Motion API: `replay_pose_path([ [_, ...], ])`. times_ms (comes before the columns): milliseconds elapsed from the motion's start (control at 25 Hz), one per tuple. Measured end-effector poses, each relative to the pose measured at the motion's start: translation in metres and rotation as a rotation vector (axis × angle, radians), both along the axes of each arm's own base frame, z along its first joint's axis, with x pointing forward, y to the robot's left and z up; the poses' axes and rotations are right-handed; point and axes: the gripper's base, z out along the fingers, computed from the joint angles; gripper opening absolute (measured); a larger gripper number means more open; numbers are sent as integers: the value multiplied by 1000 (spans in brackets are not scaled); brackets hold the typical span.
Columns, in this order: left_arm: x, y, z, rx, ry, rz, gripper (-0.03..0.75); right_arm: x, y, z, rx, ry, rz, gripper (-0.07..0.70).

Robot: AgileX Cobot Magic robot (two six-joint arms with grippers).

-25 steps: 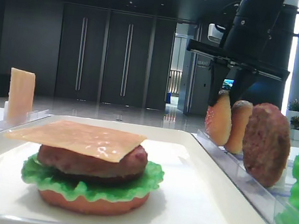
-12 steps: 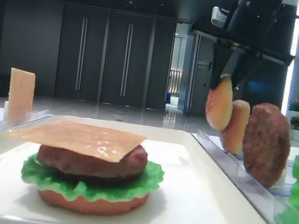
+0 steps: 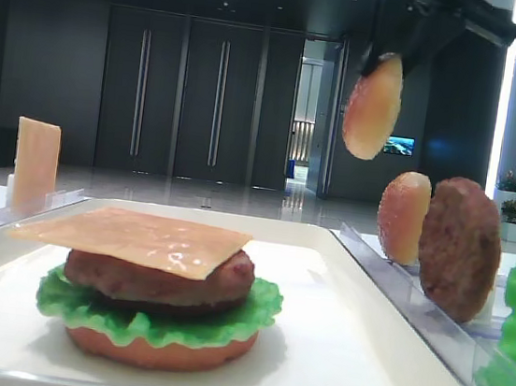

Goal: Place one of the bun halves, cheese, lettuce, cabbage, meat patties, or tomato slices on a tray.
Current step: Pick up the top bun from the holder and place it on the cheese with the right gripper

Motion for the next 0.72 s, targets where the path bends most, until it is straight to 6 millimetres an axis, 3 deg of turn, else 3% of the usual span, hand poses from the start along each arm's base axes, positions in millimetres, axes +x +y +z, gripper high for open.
replay_pose_path([
  [200,0,0,0,0,0,0,692,-27,7,22,126,-10,90,190],
  [360,0,0,0,0,0,0,692,-56,11,28,247,-41,138,190],
  [480,0,0,0,0,0,0,692,-79,11,22,322,-60,148,188],
  [720,0,0,0,0,0,0,692,-129,11,-8,441,-59,139,183],
])
